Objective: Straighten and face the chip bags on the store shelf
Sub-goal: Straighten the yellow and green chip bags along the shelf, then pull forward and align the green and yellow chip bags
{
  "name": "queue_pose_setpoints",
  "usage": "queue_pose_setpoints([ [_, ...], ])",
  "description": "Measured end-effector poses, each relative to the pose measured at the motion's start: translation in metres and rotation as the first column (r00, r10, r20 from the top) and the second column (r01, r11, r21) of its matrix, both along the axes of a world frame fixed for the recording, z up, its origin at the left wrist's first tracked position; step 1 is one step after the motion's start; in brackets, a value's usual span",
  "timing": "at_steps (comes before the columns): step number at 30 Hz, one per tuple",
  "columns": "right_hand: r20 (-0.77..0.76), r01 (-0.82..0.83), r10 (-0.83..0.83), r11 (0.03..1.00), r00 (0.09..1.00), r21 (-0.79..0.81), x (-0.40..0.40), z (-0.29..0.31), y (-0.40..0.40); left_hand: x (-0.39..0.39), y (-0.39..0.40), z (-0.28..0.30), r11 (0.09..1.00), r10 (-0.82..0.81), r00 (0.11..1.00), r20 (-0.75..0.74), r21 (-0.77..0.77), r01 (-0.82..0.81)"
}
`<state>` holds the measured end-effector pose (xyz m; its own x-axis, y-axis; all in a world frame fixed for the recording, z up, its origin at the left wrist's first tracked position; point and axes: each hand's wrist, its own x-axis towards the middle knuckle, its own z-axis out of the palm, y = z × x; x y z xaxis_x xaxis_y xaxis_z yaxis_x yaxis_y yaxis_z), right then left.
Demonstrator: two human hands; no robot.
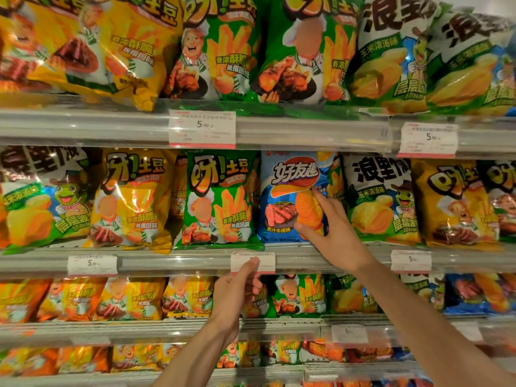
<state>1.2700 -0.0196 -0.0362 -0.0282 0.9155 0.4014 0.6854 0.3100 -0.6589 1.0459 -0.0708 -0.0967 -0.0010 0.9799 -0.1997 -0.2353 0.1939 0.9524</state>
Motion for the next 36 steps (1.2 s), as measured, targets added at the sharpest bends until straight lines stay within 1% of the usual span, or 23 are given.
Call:
queue_pose_setpoints([
  [6,0.024,0.010,-0.010,1.000,1.000,0.001,0.000,0.000,0.000,-0.001,0.001,0.000,1.000,-0.012,1.000,-0.016,-0.007,0.012],
  [8,0.072,0.025,-0.026,1.000,0.997,0.010,0.000,0.001,0.000,-0.002,0.002,0.000,1.000,-0.018,1.000,-0.022,-0.010,0.018],
  [11,0.162,0.105,-0.109,0.994,0.981,0.035,-0.003,-0.001,-0.004,-0.002,0.002,0.000,1.000,-0.015,1.000,-0.020,-0.017,0.014],
  [13,0.147,0.157,-0.171,0.982,0.974,0.104,-0.009,-0.006,-0.010,-0.002,0.002,0.000,1.000,-0.008,1.000,-0.014,-0.018,0.008],
  [14,0.131,0.161,-0.186,0.971,0.974,0.176,-0.013,-0.010,-0.016,-0.002,0.003,0.000,1.000,-0.006,1.000,-0.008,-0.020,0.006],
  [16,0.158,0.164,-0.224,0.932,0.962,0.322,-0.019,-0.024,-0.027,-0.003,0.004,-0.001,1.000,-0.007,1.000,-0.008,-0.018,0.007],
  [17,0.188,0.187,-0.258,0.926,0.948,0.329,-0.021,-0.031,-0.034,-0.004,0.005,-0.002,1.000,-0.013,1.000,-0.010,-0.010,0.013],
  [19,0.263,0.267,-0.325,0.935,0.908,0.235,-0.026,-0.042,-0.048,-0.005,0.007,-0.007,0.999,-0.027,0.999,-0.027,0.022,0.028],
  [20,0.305,0.292,-0.346,0.933,0.887,0.209,-0.029,-0.048,-0.055,-0.006,0.006,-0.009,0.999,-0.030,0.999,-0.038,0.045,0.031],
  [21,0.338,0.294,-0.355,0.931,0.872,0.218,-0.031,-0.055,-0.063,-0.007,0.004,-0.014,0.997,-0.031,0.998,-0.058,0.069,0.035],
  [22,0.360,0.280,-0.351,0.931,0.864,0.235,-0.033,-0.063,-0.071,-0.009,0.002,-0.019,0.995,-0.034,0.993,-0.111,0.094,0.044],
  [23,0.371,0.264,-0.340,0.934,0.864,0.240,-0.035,-0.070,-0.080,-0.011,-0.002,-0.023,0.990,-0.040,0.979,-0.198,0.126,0.066],
  [24,0.370,0.249,-0.318,0.943,0.873,0.222,-0.036,-0.076,-0.089,-0.015,-0.006,-0.029,0.980,-0.060,0.948,-0.313,0.164,0.116],
  [26,0.356,0.223,-0.268,0.961,0.895,0.163,-0.036,-0.088,-0.107,-0.024,-0.016,-0.039,0.932,-0.133,0.830,-0.542,0.217,0.291],
  [28,0.343,0.214,-0.232,0.973,0.910,0.091,-0.033,-0.097,-0.124,-0.031,-0.025,-0.046,0.883,-0.136,0.713,-0.688,0.242,0.402],
  [29,0.334,0.213,-0.216,0.976,0.917,0.044,-0.032,-0.103,-0.132,-0.034,-0.030,-0.047,0.872,-0.117,0.678,-0.726,0.252,0.420],
  [30,0.319,0.216,-0.202,0.976,0.926,-0.009,-0.030,-0.110,-0.139,-0.035,-0.035,-0.047,0.867,-0.092,0.661,-0.745,0.266,0.421],
  [33,0.228,0.225,-0.189,0.964,0.955,-0.144,-0.016,-0.130,-0.154,-0.032,-0.052,-0.051,0.888,-0.040,0.658,-0.752,0.276,0.369],
  [36,0.186,0.235,-0.198,0.950,0.962,-0.206,0.009,-0.142,-0.162,-0.014,-0.064,-0.056,0.913,-0.036,0.667,-0.744,0.248,0.326],
])
